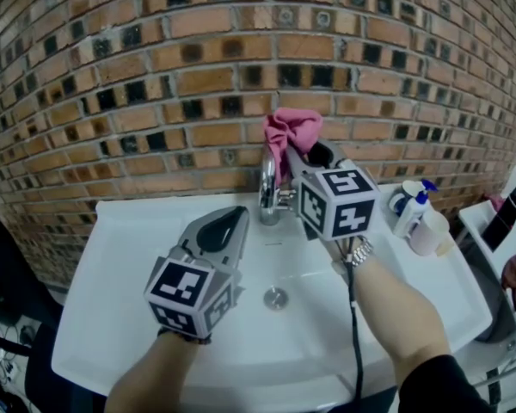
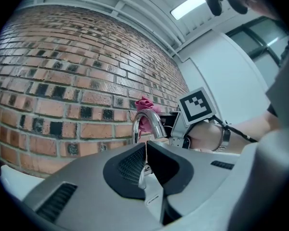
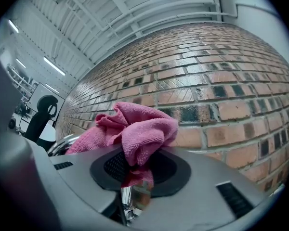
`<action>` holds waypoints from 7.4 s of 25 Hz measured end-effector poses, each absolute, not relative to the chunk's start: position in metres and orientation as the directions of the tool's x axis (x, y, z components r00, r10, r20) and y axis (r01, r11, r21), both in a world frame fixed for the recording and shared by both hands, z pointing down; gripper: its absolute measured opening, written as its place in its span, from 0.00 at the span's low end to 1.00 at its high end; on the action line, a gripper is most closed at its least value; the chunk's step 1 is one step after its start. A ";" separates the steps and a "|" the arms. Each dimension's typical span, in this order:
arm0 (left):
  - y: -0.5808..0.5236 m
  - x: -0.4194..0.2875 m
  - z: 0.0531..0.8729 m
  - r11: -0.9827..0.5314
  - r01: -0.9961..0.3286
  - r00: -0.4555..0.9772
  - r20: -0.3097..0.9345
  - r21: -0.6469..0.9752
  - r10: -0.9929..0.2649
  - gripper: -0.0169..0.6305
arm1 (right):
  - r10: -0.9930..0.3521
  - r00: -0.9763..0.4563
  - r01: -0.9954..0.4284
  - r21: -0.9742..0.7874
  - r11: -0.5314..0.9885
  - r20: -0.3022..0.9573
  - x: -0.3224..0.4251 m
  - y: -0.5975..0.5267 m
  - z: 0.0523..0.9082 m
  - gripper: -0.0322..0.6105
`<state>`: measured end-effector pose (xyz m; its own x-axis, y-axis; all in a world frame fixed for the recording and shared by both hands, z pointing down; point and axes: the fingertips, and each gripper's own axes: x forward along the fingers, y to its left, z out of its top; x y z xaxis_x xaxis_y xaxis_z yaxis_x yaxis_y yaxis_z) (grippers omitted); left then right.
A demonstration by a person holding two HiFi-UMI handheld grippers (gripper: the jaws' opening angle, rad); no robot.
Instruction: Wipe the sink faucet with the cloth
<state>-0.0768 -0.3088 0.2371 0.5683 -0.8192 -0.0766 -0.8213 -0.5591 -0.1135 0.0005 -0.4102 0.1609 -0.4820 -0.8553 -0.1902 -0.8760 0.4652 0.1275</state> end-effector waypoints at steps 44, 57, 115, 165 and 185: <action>-0.310 -0.078 0.242 -0.548 -0.826 0.559 -0.066 -0.134 -0.827 0.04 | -0.898 -0.423 -0.889 0.135 0.438 0.125 0.000 -0.451 0.281 0.20; -0.307 -0.077 0.242 -0.548 -0.824 0.560 -0.064 -0.141 -0.826 0.04 | -0.895 -0.415 -0.883 0.164 0.440 0.162 0.002 -0.439 0.298 0.20; -0.320 -0.065 0.293 -0.636 -0.762 0.627 0.101 -0.124 -0.772 0.25 | -0.775 -0.570 -0.762 0.179 0.623 0.272 -0.011 -0.364 0.334 0.20; -0.250 -0.076 0.226 -0.845 -0.534 0.844 -0.047 0.039 -0.535 0.10 | -0.685 -0.727 -0.606 0.499 0.619 -0.034 -0.037 -0.258 0.246 0.32; -0.311 -0.081 0.177 -0.732 -0.681 0.723 -0.138 0.017 -0.677 0.09 | -0.757 -0.619 -0.775 0.320 0.545 -0.208 -0.004 -0.266 0.194 0.32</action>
<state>-0.0809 -0.3110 0.1774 0.7231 -0.6767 -0.1381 -0.6815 -0.7316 0.0167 -0.0041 -0.2662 0.1937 -0.6189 -0.7575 -0.2079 -0.7748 0.5451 0.3202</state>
